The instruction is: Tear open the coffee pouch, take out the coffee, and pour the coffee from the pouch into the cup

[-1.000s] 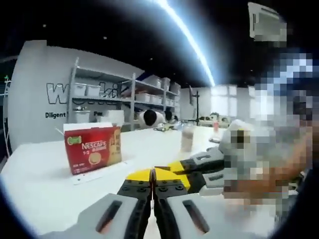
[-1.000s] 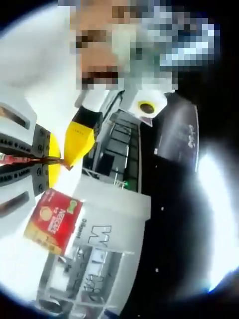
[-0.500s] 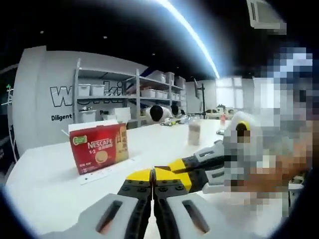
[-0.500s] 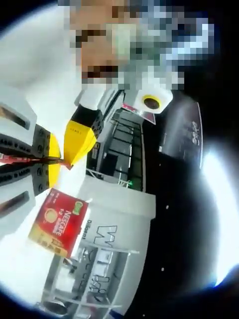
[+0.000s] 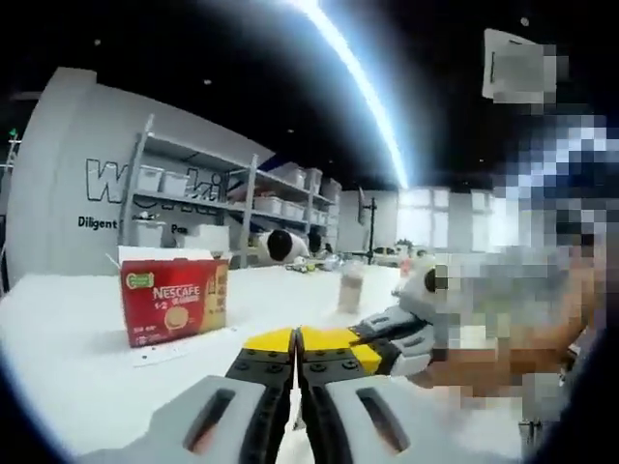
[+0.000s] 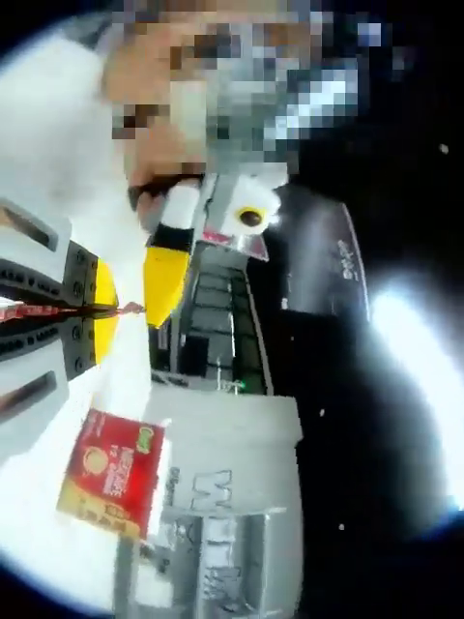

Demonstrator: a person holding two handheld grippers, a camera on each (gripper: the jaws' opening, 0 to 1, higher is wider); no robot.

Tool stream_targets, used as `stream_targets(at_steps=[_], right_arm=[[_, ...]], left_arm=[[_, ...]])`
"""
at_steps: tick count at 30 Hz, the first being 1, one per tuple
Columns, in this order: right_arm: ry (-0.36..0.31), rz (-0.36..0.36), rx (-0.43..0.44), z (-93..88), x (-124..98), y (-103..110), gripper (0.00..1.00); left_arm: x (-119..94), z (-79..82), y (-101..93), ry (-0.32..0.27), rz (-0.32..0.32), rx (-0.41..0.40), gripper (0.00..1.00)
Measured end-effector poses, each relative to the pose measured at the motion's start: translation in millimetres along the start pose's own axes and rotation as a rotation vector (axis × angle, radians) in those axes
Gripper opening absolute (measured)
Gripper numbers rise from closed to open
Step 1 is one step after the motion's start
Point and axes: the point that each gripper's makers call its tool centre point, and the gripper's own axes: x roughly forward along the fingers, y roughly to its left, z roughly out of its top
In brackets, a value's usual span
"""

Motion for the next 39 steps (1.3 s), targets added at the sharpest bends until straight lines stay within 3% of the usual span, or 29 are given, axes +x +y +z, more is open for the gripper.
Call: stream_targets(at_steps=[1, 3, 4, 5, 9, 13, 21, 23, 34, 39], right_arm=[[0.005, 0.074, 0.079, -1.2, -0.8, 7.4, 0.01], [-0.015, 0.107, 0.162, 1.0, -3.8, 3.8, 0.01], [-0.013, 0.143, 0.191, 0.7, -5.2, 7.1, 0.01], [-0.026, 0.124, 0.184, 2.5, -7.1, 1.4, 0.01], [-0.036, 0.167, 0.191, 8.2, -12.4, 6.7, 0.01], [-0.007, 0.271, 0.136, 8.8, -15.7, 29.1, 0.01], [-0.017, 0.408, 0.146, 12.7, -22.7, 44.0, 0.02], [-0.038, 0.434, 0.084, 15.3, -24.7, 47.5, 0.03], [-0.047, 0.448, 0.003, 16.1, -26.4, 51.7, 0.09], [-0.029, 0.446, -0.028, 10.5, -32.3, 42.3, 0.15]], left_arm=[[0.2, 0.8, -5.4, -0.008, -0.039, 0.015, 0.03], [-1.9, 3.3, -23.2, -0.019, -0.154, -0.037, 0.07], [-1.6, 3.4, -24.3, -0.013, -0.161, -0.064, 0.11], [-0.6, 3.5, -22.7, -0.013, -0.160, -0.049, 0.15], [2.8, -7.0, -27.9, 0.038, -0.184, -0.002, 0.15], [2.3, -4.3, -35.3, 0.031, -0.236, -0.027, 0.10], [-9.6, -3.8, -54.0, 0.047, -0.354, -0.052, 0.03], [-13.0, -3.0, -60.6, 0.049, -0.384, -0.073, 0.03], [-16.5, -2.3, -69.8, 0.049, -0.400, -0.077, 0.03], [-17.2, -2.6, -66.0, 0.045, -0.387, -0.093, 0.03]])
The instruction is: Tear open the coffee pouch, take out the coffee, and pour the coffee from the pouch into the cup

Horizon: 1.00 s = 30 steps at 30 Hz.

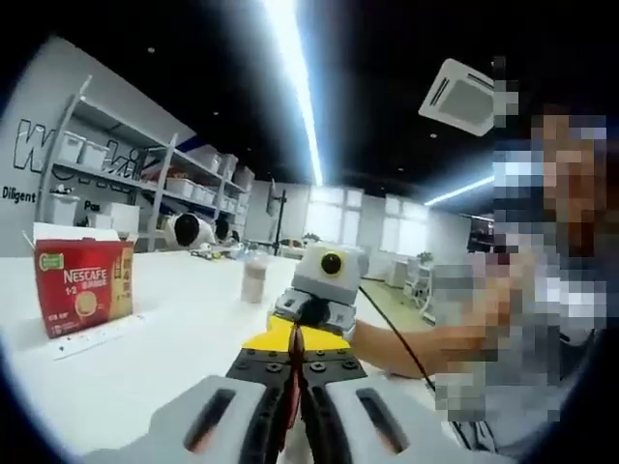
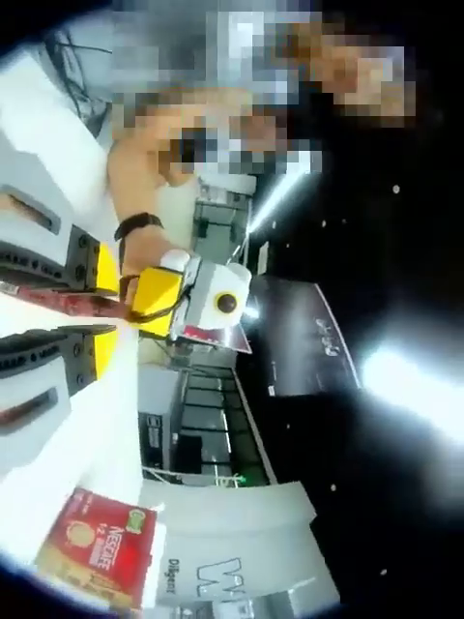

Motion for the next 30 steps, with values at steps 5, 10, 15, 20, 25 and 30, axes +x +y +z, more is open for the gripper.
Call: stream_targets(at_steps=[5, 10, 15, 20, 25, 30], right_arm=[[-0.054, 0.022, 0.033, 5.9, -11.1, -1.3, 0.14], [-0.078, 0.023, 0.059, 11.3, -8.3, 0.7, 0.07], [-0.098, -0.012, 0.082, 16.7, -12.9, -5.7, 0.03], [-0.138, -0.027, 0.114, 24.9, -23.6, -10.5, 0.02], [-0.204, -0.007, 0.171, 35.1, -27.7, -9.2, 0.02], [-0.188, 0.001, 0.171, 33.8, -24.3, -8.0, 0.02]], left_arm=[[-0.7, -1.2, -0.7, 0.003, -0.011, -0.013, 0.03], [3.4, -2.8, -1.6, 0.005, -0.017, -0.006, 0.03], [7.1, 6.1, 4.5, -0.050, 0.017, 0.037, 0.05], [5.2, 13.1, 8.9, -0.090, 0.040, 0.046, 0.16], [7.1, 10.0, 10.7, -0.078, 0.038, 0.055, 0.12], [10.5, 8.6, 4.8, -0.071, 0.012, 0.072, 0.07]])
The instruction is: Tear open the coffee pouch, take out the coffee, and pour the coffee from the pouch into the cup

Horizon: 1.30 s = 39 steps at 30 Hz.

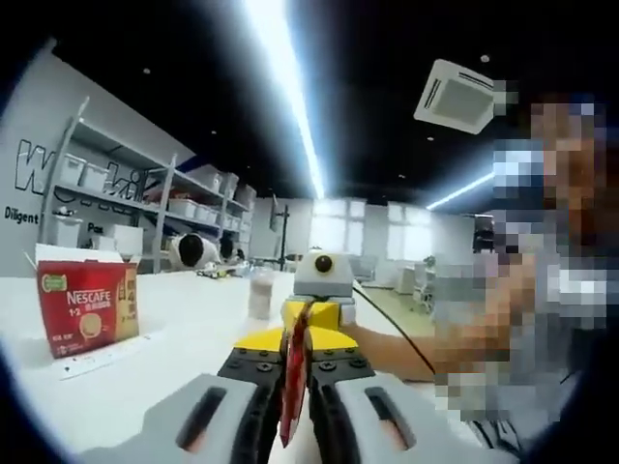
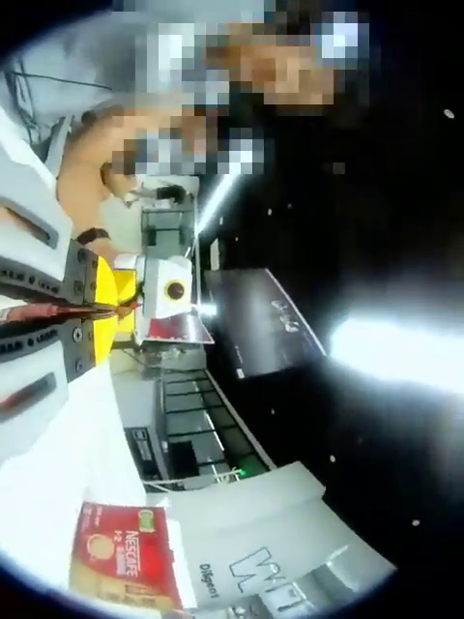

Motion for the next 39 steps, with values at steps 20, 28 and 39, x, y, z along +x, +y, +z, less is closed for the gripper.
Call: stream_targets(at_steps=[20, 28, 39], right_arm=[[0.002, 0.016, -0.087, 1.6, 7.4, 11.6, 0.03], [0.028, -0.008, -0.075, -1.8, 4.5, 7.5, 0.02], [0.055, -0.014, -0.117, -3.9, 4.0, 9.4, 0.02]], left_arm=[[1.8, -9.4, -8.6, 0.036, -0.051, -0.054, 0.06], [-8.8, 7.3, -2.1, -0.050, -0.047, -0.072, 0.15], [-5.7, 3.0, -9.0, -0.030, -0.039, -0.034, 0.03]])
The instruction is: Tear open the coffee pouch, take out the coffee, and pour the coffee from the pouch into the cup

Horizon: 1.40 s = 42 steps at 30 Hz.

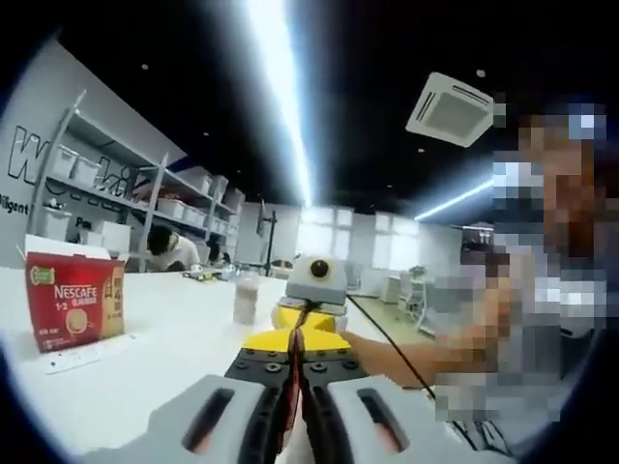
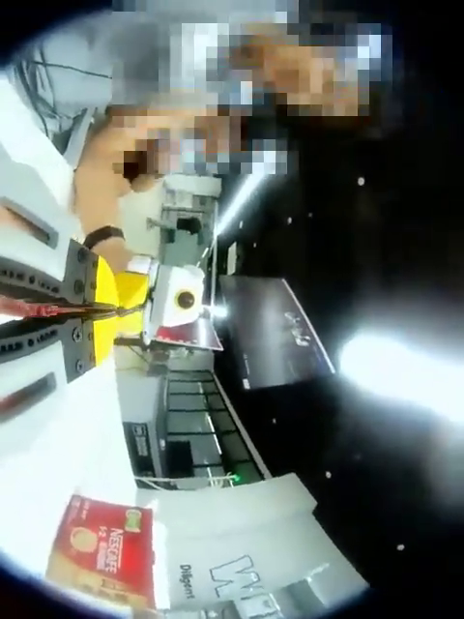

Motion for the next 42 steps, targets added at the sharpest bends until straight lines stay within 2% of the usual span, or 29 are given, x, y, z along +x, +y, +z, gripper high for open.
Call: stream_targets(at_steps=[2, 3, 5, 7, 12, 14, 16, 18, 19, 23, 25, 29, 30, 31, 33, 35, 36, 37, 40, 42], right_arm=[[0.010, -0.056, -0.048, -0.2, 1.7, -7.1, 0.02], [0.010, -0.063, -0.055, 0.2, 1.9, -7.5, 0.02], [0.043, -0.137, -0.138, 0.4, 5.5, -13.6, 0.02], [0.085, -0.224, -0.273, 0.6, 10.4, -18.3, 0.02], [0.156, -0.414, -0.530, 1.3, 18.8, -28.6, 0.01], [0.196, -0.517, -0.643, 1.0, 21.8, -34.1, 0.01], [0.200, -0.571, -0.671, 1.8, 24.5, -36.3, 0.01], [0.185, -0.584, -0.646, 1.2, 26.8, -37.6, 0.01], [0.185, -0.594, -0.633, 0.2, 27.3, -39.5, 0.01], [0.115, -0.571, -0.512, -0.3, 26.2, -43.9, 0.01], [0.070, -0.542, -0.455, 1.7, 25.3, -43.8, 0.01], [0.002, -0.429, -0.316, 3.5, 22.9, -40.2, 0.01], [0.001, -0.432, -0.306, 3.0, 20.1, -43.5, 0.01], [-0.009, -0.381, -0.278, 1.8, 22.2, -38.5, 0.01], [-0.031, -0.359, -0.257, 4.0, 17.2, -38.5, 0.01], [-0.058, -0.296, -0.223, 8.0, 14.6, -31.9, 0.01], [-0.058, -0.291, -0.221, 8.5, 12.8, -32.2, 0.01], [-0.061, -0.242, -0.203, 9.2, 13.2, -25.6, 0.01], [-0.074, -0.211, -0.209, 12.5, 10.2, -19.7, 0.01], [-0.085, -0.174, -0.222, 14.8, 9.3, -12.6, 0.01]], left_arm=[[-1.2, 0.9, 7.0, 0.008, 0.053, 0.011, 0.03], [-1.0, 1.8, 7.6, 0.005, 0.058, 0.012, 0.03], [-3.8, 3.9, 16.0, 0.001, 0.105, -0.017, 0.02], [-6.3, 5.7, 23.7, -0.006, 0.138, -0.031, 0.02], [-11.4, 11.9, 42.7, -0.042, 0.222, -0.095, 0.02], [-12.8, 13.7, 48.7, -0.055, 0.261, -0.097, 0.02], [-13.6, 17.3, 52.9, -0.072, 0.301, -0.077, 0.02], [-15.9, 19.6, 60.1, -0.076, 0.371, -0.039, 0.02], [-14.4, 18.7, 56.8, -0.071, 0.368, -0.037, 0.01], [-14.3, 19.4, 57.9, -0.078, 0.377, -0.033, 0.02], [-14.6, 21.3, 55.4, -0.092, 0.353, -0.050, 0.02], [-13.6, 19.5, 50.7, -0.099, 0.285, -0.082, 0.03], [-13.2, 19.7, 50.8, -0.104, 0.280, -0.081, 0.03], [-11.9, 19.1, 49.8, -0.104, 0.269, -0.082, 0.03], [-8.6, 18.8, 46.3, -0.106, 0.239, -0.068, 0.03], [-5.3, 19.5, 40.1, -0.113, 0.185, -0.075, 0.04], [-5.5, 19.4, 39.4, -0.112, 0.181, -0.080, 0.05], [-4.6, 19.4, 37.8, -0.106, 0.169, -0.071, 0.07], [-2.3, 20.9, 30.1, -0.108, 0.133, -0.057, 0.08], [-1.6, 21.7, 20.8, -0.112, 0.074, -0.077, 0.08]])
